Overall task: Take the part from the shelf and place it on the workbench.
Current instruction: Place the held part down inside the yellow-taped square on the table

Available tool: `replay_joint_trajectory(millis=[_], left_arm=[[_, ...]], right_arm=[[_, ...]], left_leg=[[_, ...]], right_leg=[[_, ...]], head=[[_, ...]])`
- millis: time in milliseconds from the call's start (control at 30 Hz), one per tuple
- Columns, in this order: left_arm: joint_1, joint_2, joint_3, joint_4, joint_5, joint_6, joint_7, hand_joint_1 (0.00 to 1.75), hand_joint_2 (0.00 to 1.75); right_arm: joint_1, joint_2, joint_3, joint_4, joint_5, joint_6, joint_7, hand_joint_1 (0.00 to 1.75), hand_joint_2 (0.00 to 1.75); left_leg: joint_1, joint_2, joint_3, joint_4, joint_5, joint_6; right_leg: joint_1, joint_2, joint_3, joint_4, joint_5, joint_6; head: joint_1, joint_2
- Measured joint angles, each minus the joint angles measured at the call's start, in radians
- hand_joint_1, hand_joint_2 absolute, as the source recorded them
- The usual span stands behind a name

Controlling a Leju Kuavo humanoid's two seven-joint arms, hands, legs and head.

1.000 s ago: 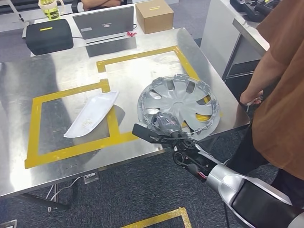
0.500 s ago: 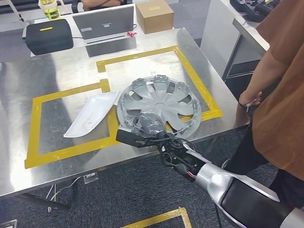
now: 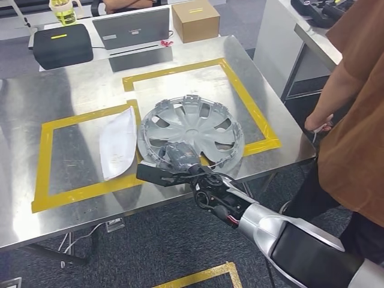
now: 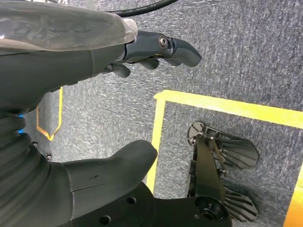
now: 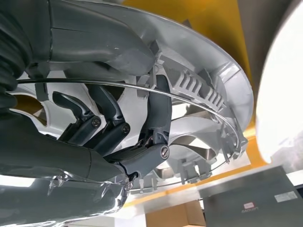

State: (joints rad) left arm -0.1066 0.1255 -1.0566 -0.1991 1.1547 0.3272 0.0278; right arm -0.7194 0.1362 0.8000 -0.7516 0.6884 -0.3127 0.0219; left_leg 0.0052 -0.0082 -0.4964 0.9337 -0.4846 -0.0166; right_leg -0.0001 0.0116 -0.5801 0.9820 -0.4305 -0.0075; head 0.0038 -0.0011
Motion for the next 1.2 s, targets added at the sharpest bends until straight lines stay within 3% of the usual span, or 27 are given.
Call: replay_joint_trajectory(millis=[33, 167, 533, 667, 700, 833, 1033, 1100, 1167, 1200], left_arm=[[0.0, 0.0, -0.001, 0.0, 0.0, 0.0, 0.0, 0.0, 1.75], [0.0, -0.001, -0.005, 0.0, -0.005, -0.005, -0.005, 0.0, 1.75], [0.0, -0.004, -0.018, 0.0, -0.023, -0.016, -0.026, 0.0, 1.75], [0.0, -0.005, -0.022, 0.0, -0.021, -0.014, -0.026, 0.0, 0.0], [0.0, -0.005, -0.023, 0.0, -0.02, -0.013, -0.026, 0.0, 0.0], [0.0, -0.006, -0.023, 0.0, -0.013, -0.009, -0.022, 0.0, 0.0], [0.001, -0.007, -0.023, 0.0, 0.014, 0.0, -0.019, 0.0, 0.0], [0.001, -0.007, -0.023, 0.0, 0.018, 0.002, -0.019, 0.0, 0.0], [0.002, -0.007, -0.023, 0.0, 0.02, 0.002, -0.019, 0.0, 0.0], [0.002, -0.007, -0.023, 0.0, 0.021, 0.002, -0.019, 0.0, 0.0]], right_arm=[[-0.002, 0.003, 0.001, 0.004, 0.0, 0.0, 0.002, 1.75, 1.75], [-0.012, 0.01, 0.007, 0.02, 0.0, -0.003, 0.009, 0.0, 1.75], [-0.02, 0.01, 0.009, 0.039, 0.006, -0.018, 0.037, 0.0, 1.75], [-0.02, 0.009, 0.008, 0.039, 0.005, -0.023, 0.039, 0.0, 1.75], [-0.02, 0.009, 0.008, 0.039, 0.002, -0.024, 0.038, 0.0, 1.75], [-0.013, 0.005, 0.001, 0.026, -0.068, -0.02, -0.013, 0.0, 0.0], [0.068, -0.005, -0.054, -0.107, -0.545, 0.124, -0.321, 0.0, 0.0], [0.101, -0.012, -0.076, -0.172, -0.67, 0.169, -0.371, 0.0, 0.87], [0.124, -0.022, -0.093, -0.226, -0.709, 0.181, -0.382, 0.0, 1.75], [0.133, -0.026, -0.101, -0.25, -0.721, 0.188, -0.387, 0.0, 1.75]], left_leg=[[0.0, 0.0, 0.0, 0.0, 0.0, 0.0], [0.0, 0.0, 0.0, 0.0, 0.0, 0.0], [0.0, 0.0, 0.002, 0.0, 0.0, 0.0], [0.0, 0.0, 0.003, 0.0, 0.0, 0.0], [0.0, 0.0, 0.003, 0.0, 0.0, 0.0], [0.0, 0.0, 0.003, 0.0, 0.0, 0.0], [0.0, 0.0, 0.004, 0.0, 0.0, 0.0], [0.0, 0.0, 0.004, 0.0, 0.0, 0.0], [0.0, 0.0, 0.004, 0.0, 0.0, 0.0], [0.0, 0.001, 0.004, 0.0, 0.0, 0.0]], right_leg=[[0.0, 0.0, 0.0, 0.0, 0.0, 0.0], [0.0, 0.0, 0.0, 0.0, 0.0, 0.0], [0.0, 0.0, 0.002, 0.0, 0.0, 0.0], [0.0, 0.0, 0.002, 0.0, 0.0, 0.0], [0.0, 0.0, 0.002, 0.0, 0.0, 0.0], [0.0, 0.0, 0.002, 0.0, 0.0, 0.0], [0.0, 0.0, 0.003, 0.0, 0.0, 0.0], [0.0, 0.0, 0.003, 0.0, 0.0, 0.0], [0.0, 0.0, 0.003, 0.0, 0.0, 0.0], [0.0, 0.0, 0.003, 0.0, 0.0, 0.0]], head=[[0.0, 0.0], [0.0, 0.0], [0.0, 0.0], [0.0, 0.0], [0.0, 0.0], [0.0, 0.0], [-0.002, 0.0], [-0.002, 0.0], [-0.002, 0.0], [-0.002, 0.0]])
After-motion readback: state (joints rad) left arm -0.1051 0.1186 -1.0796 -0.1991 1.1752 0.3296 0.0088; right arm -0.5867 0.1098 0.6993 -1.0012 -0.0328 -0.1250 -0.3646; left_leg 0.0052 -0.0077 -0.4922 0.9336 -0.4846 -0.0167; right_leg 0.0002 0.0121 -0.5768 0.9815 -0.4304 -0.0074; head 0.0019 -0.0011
